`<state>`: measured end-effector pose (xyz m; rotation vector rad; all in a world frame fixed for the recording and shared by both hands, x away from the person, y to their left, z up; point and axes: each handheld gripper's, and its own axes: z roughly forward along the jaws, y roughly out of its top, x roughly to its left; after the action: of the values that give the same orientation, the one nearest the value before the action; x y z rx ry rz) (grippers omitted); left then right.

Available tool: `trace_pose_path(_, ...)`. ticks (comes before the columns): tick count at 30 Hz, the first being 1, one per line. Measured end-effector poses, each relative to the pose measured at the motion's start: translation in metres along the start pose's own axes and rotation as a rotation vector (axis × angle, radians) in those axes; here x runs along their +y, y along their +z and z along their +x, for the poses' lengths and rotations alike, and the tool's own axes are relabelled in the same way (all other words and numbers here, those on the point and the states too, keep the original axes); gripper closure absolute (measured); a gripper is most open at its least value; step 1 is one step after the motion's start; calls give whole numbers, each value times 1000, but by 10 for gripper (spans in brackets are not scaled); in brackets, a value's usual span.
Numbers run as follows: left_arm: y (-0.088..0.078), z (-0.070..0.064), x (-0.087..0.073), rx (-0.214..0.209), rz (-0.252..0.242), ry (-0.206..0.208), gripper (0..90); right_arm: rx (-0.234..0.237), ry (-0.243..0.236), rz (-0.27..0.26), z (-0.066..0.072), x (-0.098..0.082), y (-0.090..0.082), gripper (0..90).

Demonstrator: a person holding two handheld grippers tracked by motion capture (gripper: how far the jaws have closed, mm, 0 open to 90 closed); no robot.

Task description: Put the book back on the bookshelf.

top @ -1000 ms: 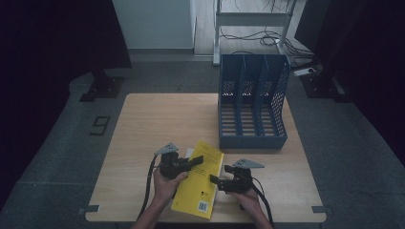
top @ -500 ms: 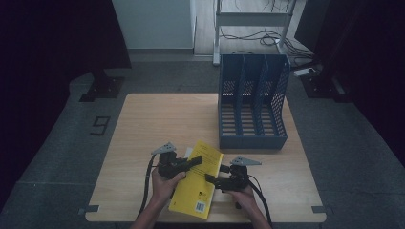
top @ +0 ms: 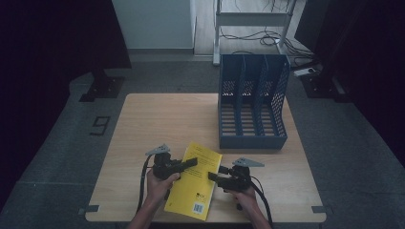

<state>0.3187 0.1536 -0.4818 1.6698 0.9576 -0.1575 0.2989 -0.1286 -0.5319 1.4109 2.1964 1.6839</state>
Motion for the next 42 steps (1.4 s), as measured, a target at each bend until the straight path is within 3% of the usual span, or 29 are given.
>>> trace_pose_path(8, -9, 20, -2, -51, 20, -55, 879, 24, 6, -37, 3, 2, -6, 463)
trace_pose_path(10, -9, 22, -3, -45, 25, -57, 879, 28, -1, -45, 5, 3, -7, 463)
trace_pose_path(20, -8, 21, -3, -47, 27, -49, 879, 42, 53, -73, 5, 1, -2, 511)
trace_pose_path(28, -9, 24, -4, -45, 28, -56, 878, 49, 57, -96, 6, 3, -3, 594)
trace_pose_path(42, -6, 21, -6, -35, 35, -28, 866, 29, 6, -90, 10, 7, -10, 628)
